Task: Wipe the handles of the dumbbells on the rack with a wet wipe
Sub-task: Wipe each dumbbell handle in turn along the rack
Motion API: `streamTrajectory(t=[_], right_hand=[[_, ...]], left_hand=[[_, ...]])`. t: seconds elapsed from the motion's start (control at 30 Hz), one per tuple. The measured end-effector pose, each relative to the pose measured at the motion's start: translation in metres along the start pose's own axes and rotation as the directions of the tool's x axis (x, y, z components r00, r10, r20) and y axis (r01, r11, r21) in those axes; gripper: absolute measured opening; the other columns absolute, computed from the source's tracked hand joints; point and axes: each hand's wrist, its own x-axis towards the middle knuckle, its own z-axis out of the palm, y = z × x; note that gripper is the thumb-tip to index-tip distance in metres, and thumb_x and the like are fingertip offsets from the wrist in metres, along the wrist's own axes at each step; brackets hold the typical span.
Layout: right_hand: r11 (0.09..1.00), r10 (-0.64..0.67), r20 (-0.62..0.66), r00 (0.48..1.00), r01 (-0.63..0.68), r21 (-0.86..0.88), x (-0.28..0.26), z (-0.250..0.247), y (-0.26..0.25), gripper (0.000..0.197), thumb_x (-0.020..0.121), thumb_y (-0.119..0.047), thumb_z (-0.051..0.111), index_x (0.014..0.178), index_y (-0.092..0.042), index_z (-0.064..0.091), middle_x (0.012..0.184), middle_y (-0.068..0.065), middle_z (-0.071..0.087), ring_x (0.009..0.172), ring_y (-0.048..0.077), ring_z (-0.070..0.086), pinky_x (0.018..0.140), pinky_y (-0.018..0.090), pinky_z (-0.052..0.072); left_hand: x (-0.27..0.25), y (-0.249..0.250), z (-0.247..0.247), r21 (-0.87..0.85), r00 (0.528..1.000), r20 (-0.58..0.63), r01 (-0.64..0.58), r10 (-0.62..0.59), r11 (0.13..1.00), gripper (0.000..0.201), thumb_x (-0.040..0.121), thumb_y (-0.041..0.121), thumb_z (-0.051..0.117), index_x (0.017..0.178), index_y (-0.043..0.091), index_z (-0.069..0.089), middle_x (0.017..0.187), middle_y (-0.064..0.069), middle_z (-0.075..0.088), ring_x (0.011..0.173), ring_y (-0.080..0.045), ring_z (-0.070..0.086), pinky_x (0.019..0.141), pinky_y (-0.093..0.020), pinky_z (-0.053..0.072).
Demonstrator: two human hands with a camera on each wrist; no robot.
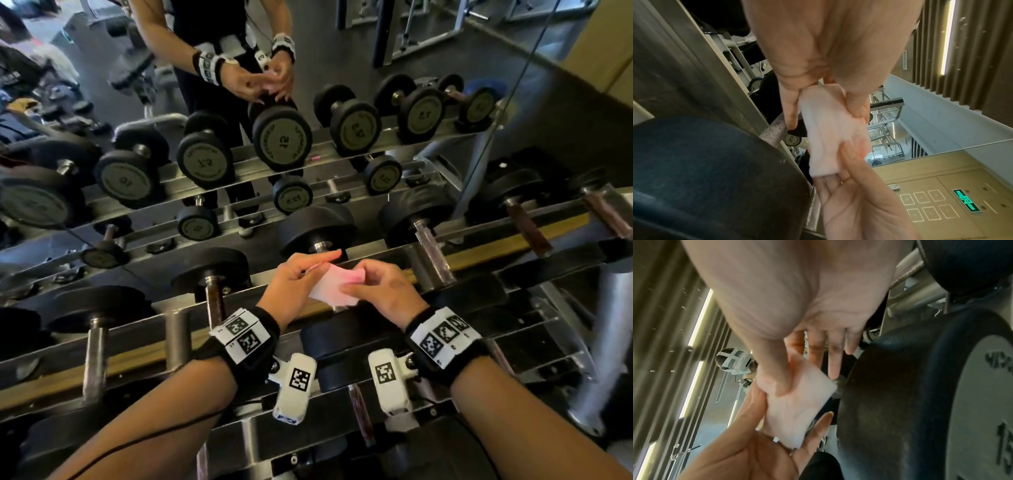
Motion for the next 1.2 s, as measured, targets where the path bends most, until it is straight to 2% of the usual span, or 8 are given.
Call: streamTrajectory(t=[0.2,0.37,0.53,0.67,0.83,1.03,1.13,1.2], right_hand=[[0.971,0.163,0.115,0.98,-0.18,0.157,0.015,-0.024,0.005,0.018,0.085,-0.003,0.07,0.083,-0.016,0.058,0.078,0.005,0.066,0.078,0.022,0.065,0.07,0.034,0.055],[0.983,0.149,-0.024,0.989,-0.151,-0.103,0.041,-0.051,0.02,0.019,0.09,-0.007,0.066,0.089,-0.026,0.06,0.093,0.005,0.066,0.087,0.023,0.061,0.078,0.038,0.051],[0.955,0.291,-0.048,0.955,-0.294,-0.047,0.059,-0.058,0.037,0.025,0.096,-0.007,0.058,0.119,-0.004,0.068,0.117,0.018,0.069,0.111,0.034,0.064,0.104,0.049,0.047],[0.889,0.452,-0.037,0.891,-0.447,0.097,0.078,-0.04,0.035,0.033,0.098,-0.003,0.054,0.129,0.004,0.059,0.128,0.023,0.062,0.12,0.036,0.059,0.109,0.045,0.043],[0.885,0.445,0.086,0.891,-0.453,0.11,0.094,-0.025,0.029,0.034,0.101,-0.003,0.047,0.134,0.001,0.054,0.133,0.022,0.058,0.124,0.035,0.056,0.11,0.045,0.041],[0.967,0.254,0.397,0.882,-0.231,-0.105,0.073,-0.032,0.04,0.035,0.098,-0.002,0.05,0.131,-0.01,0.058,0.124,0.011,0.062,0.118,0.021,0.057,0.106,0.031,0.043],[0.955,0.293,0.517,0.804,-0.226,-0.19,0.057,-0.042,0.037,0.024,0.093,-0.019,0.062,0.115,-0.013,0.071,0.098,0.023,0.068,0.092,0.022,0.058,0.079,0.017,0.051],[0.939,0.341,0.513,0.787,-0.303,-0.16,0.059,-0.051,0.032,0.033,0.081,-0.023,0.07,0.11,-0.008,0.072,0.108,0.028,0.068,0.092,0.022,0.063,0.076,0.017,0.055]], left_hand=[[0.007,0.001,0.023,0.011,0.996,-0.091,0.025,-0.024,1.0,0.032,0.097,0.011,0.059,0.124,0.027,0.063,0.106,-0.009,0.063,0.101,-0.021,0.062,0.102,-0.043,0.049],[0.0,-0.015,0.027,0.092,0.967,-0.219,0.154,-0.131,0.984,0.04,0.093,0.017,0.067,0.132,0.024,0.059,0.097,-0.014,0.063,0.085,-0.02,0.06,0.087,-0.035,0.052],[-0.024,-0.033,0.024,0.043,0.944,-0.243,0.24,-0.222,0.97,0.029,0.09,0.02,0.07,0.119,0.022,0.07,0.106,-0.006,0.071,0.098,-0.016,0.069,0.096,-0.029,0.052],[-0.028,-0.042,0.026,0.026,0.952,-0.2,0.241,-0.231,0.97,0.031,0.081,0.027,0.079,0.111,0.033,0.073,0.1,0.007,0.074,0.096,-0.005,0.069,0.087,-0.018,0.052],[-0.034,-0.053,0.028,-0.011,0.955,-0.121,0.273,-0.273,0.962,0.042,0.064,0.053,0.081,0.104,0.045,0.074,0.103,0.011,0.075,0.101,-0.005,0.069,0.089,-0.02,0.053],[-0.042,-0.062,0.031,-0.125,0.935,-0.15,0.305,-0.322,0.944,0.038,0.064,0.045,0.08,0.098,0.03,0.079,0.101,0.003,0.077,0.099,-0.012,0.072,0.09,-0.028,0.055],[-0.042,-0.059,0.031,-0.129,0.93,-0.136,0.325,-0.341,0.937,0.041,0.066,0.042,0.078,0.102,0.022,0.078,0.099,0.002,0.077,0.096,-0.013,0.072,0.088,-0.029,0.057],[-0.043,-0.058,0.03,-0.114,0.932,-0.127,0.327,-0.34,0.938,0.042,0.068,0.042,0.076,0.103,0.02,0.078,0.098,0.001,0.077,0.095,-0.013,0.072,0.088,-0.029,0.057]])
